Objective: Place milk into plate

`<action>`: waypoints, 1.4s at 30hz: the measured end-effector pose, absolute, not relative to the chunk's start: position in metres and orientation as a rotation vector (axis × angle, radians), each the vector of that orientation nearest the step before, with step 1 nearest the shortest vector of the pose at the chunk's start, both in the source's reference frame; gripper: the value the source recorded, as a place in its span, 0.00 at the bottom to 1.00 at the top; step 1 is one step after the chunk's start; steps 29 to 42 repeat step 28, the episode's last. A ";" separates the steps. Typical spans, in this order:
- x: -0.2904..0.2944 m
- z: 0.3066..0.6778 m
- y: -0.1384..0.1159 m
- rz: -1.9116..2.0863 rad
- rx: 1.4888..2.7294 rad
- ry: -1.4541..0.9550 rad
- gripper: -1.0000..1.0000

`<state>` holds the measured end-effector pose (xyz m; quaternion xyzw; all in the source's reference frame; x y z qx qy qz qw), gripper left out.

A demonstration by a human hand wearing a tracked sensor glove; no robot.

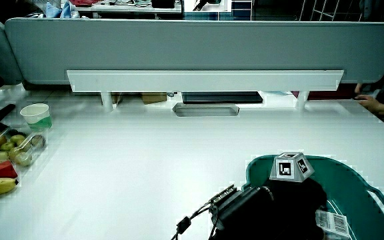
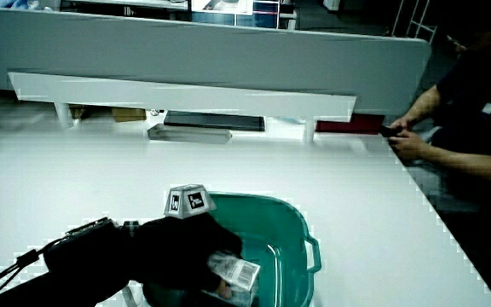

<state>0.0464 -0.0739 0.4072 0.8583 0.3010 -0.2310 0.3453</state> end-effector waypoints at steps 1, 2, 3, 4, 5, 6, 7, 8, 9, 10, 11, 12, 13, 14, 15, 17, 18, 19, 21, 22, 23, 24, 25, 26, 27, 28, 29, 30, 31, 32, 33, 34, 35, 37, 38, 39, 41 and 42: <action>0.047 0.410 -0.074 -0.601 2.228 0.776 0.50; 0.047 0.415 -0.075 -0.615 2.230 0.779 0.50; 0.045 0.411 -0.075 -0.617 2.223 0.764 0.50; 0.046 0.413 -0.075 -0.617 2.221 0.760 0.50; 0.047 0.414 -0.075 -0.611 2.217 0.755 0.50; 0.047 0.414 -0.075 -0.611 2.209 0.741 0.48; 0.047 0.414 -0.075 -0.603 2.208 0.741 0.46; 0.047 0.418 -0.076 -0.604 2.205 0.741 0.43; 0.046 0.417 -0.076 -0.601 2.203 0.728 0.41; 0.045 0.416 -0.076 -0.599 2.195 0.718 0.39; 0.046 0.417 -0.076 -0.592 2.193 0.718 0.37; 0.046 0.417 -0.075 -0.581 2.191 0.718 0.35; 0.046 0.417 -0.075 -0.572 2.183 0.710 0.33; 0.046 0.419 -0.075 -0.567 2.176 0.714 0.30; 0.045 0.425 -0.076 -0.582 2.159 0.710 0.28; 0.042 0.430 -0.078 -0.630 2.142 0.714 0.24; 0.040 0.435 -0.080 -0.659 2.157 0.732 0.22; 0.039 0.446 -0.084 -0.733 2.148 0.778 0.20; 0.031 0.439 -0.087 -0.796 2.128 0.812 0.15; 0.026 0.432 -0.089 -0.814 2.147 0.826 0.13; 0.022 0.425 -0.090 -0.831 2.166 0.840 0.11; 0.018 0.419 -0.092 -0.849 2.184 0.854 0.09; 0.013 0.412 -0.093 -0.867 2.203 0.869 0.07; 0.008 0.409 -0.094 -0.902 2.181 0.868 0.04; 0.003 0.406 -0.095 -0.937 2.159 0.867 0.02; -0.001 0.403 -0.096 -0.972 2.136 0.866 0.00; -0.001 0.403 -0.096 -0.972 2.136 0.866 0.00; -0.001 0.403 -0.096 -0.972 2.136 0.866 0.00; -0.001 0.403 -0.096 -0.972 2.136 0.866 0.00; -0.001 0.403 -0.096 -0.972 2.136 0.866 0.00; -0.001 0.403 -0.096 -0.972 2.136 0.866 0.00; -0.001 0.403 -0.096 -0.972 2.136 0.866 0.00; -0.001 0.403 -0.096 -0.972 2.136 0.866 0.00; -0.001 0.403 -0.096 -0.972 2.136 0.866 0.00; -0.001 0.403 -0.096 -0.972 2.136 0.866 0.00; -0.001 0.403 -0.096 -0.972 2.136 0.866 0.00; -0.001 0.403 -0.096 -0.972 2.136 0.866 0.00; -0.001 0.403 -0.096 -0.972 2.136 0.866 0.00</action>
